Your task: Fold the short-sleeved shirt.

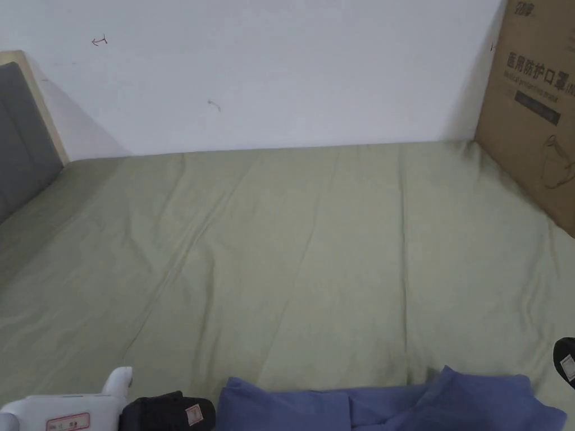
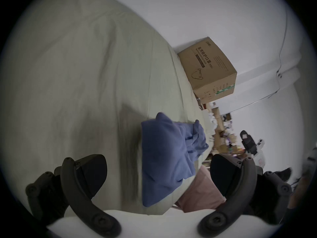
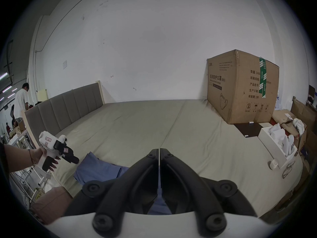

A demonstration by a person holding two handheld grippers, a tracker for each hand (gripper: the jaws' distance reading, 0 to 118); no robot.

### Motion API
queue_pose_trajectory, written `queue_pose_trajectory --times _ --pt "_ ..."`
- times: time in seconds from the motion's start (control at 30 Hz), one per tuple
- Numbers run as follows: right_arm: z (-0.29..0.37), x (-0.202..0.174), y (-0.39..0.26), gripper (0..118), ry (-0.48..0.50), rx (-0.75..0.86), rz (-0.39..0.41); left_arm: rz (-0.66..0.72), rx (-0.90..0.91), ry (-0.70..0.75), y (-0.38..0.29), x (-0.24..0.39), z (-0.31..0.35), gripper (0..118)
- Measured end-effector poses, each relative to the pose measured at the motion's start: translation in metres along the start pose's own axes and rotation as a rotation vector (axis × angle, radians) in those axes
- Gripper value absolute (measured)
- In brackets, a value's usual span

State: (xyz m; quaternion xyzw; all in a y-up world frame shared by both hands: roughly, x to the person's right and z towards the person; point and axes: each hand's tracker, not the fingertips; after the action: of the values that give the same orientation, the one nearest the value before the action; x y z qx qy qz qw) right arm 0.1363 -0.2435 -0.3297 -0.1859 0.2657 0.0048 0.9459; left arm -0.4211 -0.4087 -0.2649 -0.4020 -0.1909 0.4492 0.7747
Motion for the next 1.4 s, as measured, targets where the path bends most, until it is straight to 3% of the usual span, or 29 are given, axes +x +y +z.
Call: queue_pose_trajectory --times 0.1,0.23,0.33,0.37,0.4,0.43,0.47,0.5,0.63,0.77,0.9,0.97,1.07,1.17,1.4 --pt "-0.004 -0.005 0.003 2 0.0 -0.011 -0.004 0.07 -0.028 -0.112 -0.004 -0.021 -0.028 118" --pt "-0.009 -0.012 0.005 2 0.009 -0.039 -0.01 0.19 -0.093 -0.417 0.0 -0.031 -0.07 118" --pt "-0.012 -0.019 0.007 2 0.013 -0.054 0.003 0.141 -0.082 -0.437 0.003 -0.035 -0.087 115" --pt "-0.012 -0.02 0.007 2 0.014 -0.057 0.01 0.149 -0.063 -0.416 -0.002 -0.033 -0.088 99" --pt "-0.013 -0.023 0.007 2 0.016 -0.059 0.017 0.175 -0.041 -0.345 -0.003 -0.042 -0.09 65" --pt "-0.013 -0.024 0.007 2 0.019 -0.06 0.023 0.172 -0.056 -0.178 -0.005 -0.049 -0.094 17" --pt "-0.014 -0.026 0.007 2 0.022 -0.062 0.028 0.142 -0.067 -0.072 -0.007 -0.049 -0.097 10" --pt "-0.016 -0.027 0.006 2 0.025 -0.065 0.034 0.099 -0.035 -0.238 -0.002 -0.035 -0.094 11" --pt "-0.018 -0.03 0.006 2 0.04 -0.069 0.033 0.064 -0.06 -0.063 -0.005 -0.002 -0.088 11" --pt "-0.014 -0.028 0.009 2 0.066 -0.043 0.018 -0.123 -0.022 0.128 -0.008 0.049 -0.051 11" --pt "-0.008 -0.017 0.006 2 0.084 -0.02 -0.008 -0.326 0.045 0.732 -0.015 0.117 -0.011 11" --pt "-0.005 -0.012 0.003 2 0.086 -0.017 -0.017 -0.442 0.069 0.935 -0.019 0.136 0.002 11" --pt "0.0 -0.004 -0.002 2 0.084 -0.013 -0.036 -0.379 0.126 0.925 -0.011 0.136 0.014 11" --pt "0.008 0.005 -0.004 2 0.075 -0.011 -0.071 -0.259 0.115 0.748 -0.006 0.151 -0.002 11" --pt "0.026 0.026 -0.004 2 0.033 -0.008 -0.092 -0.206 -0.06 0.432 0.004 0.179 -0.123 11"
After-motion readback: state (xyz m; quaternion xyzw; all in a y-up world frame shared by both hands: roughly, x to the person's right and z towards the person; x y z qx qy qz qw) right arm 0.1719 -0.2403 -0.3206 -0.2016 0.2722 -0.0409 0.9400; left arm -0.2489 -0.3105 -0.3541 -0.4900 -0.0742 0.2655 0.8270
